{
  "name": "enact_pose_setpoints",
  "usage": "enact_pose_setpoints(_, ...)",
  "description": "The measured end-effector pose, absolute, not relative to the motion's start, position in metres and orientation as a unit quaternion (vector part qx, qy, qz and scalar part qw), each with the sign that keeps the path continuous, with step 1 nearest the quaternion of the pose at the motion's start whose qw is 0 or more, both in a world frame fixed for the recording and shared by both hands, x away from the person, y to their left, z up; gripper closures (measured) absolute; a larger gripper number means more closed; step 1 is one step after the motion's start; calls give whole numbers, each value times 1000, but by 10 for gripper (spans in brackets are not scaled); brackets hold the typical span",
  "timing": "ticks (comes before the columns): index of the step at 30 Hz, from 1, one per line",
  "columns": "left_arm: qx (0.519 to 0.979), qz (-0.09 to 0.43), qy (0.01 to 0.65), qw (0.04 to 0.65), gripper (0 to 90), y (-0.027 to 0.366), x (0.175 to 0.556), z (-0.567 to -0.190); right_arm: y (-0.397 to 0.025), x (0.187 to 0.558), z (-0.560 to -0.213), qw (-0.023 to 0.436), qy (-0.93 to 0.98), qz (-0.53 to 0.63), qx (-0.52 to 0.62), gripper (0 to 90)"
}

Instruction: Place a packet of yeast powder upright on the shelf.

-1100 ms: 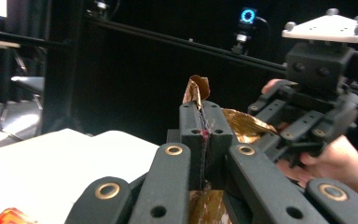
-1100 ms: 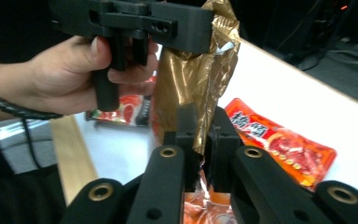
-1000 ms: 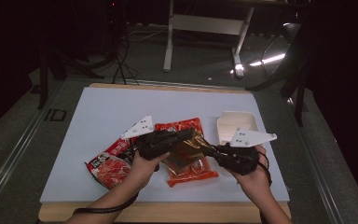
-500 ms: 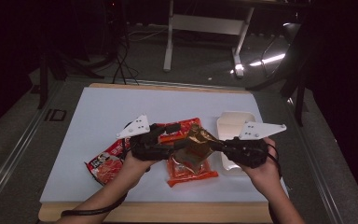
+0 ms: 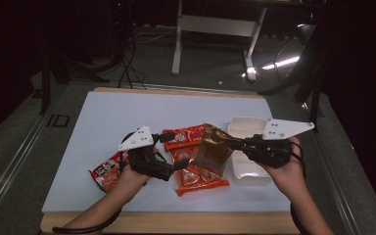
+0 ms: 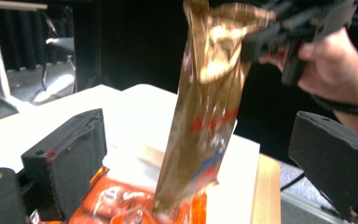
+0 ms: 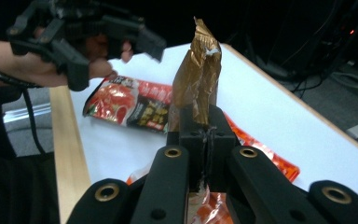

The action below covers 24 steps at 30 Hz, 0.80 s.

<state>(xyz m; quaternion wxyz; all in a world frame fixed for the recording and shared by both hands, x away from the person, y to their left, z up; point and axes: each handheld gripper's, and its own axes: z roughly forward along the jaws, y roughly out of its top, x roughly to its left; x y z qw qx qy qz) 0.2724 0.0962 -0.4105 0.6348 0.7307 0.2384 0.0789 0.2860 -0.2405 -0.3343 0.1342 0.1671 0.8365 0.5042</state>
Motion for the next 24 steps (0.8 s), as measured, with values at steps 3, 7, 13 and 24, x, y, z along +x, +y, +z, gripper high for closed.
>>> enact_pose_setpoints(3, 736, 62, 253, 625, 21, 102, 272, -414, -244, 288, -330, 137, 835, 507, 166, 886)
enact_pose_setpoints(7, 739, 64, 272, 614, 15, 113, 269, -418, -252, 293, -322, 147, 832, 507, 170, 888)
enact_pose_setpoints(13, 748, 83, 279, 597, 15, 121, 261, -426, -266, 300, -309, 171, 822, 511, 185, 889)
enact_pose_setpoints(24, 764, 113, 254, 582, 15, 125, 248, -448, -289, 323, -291, 206, 816, 498, 210, 889)
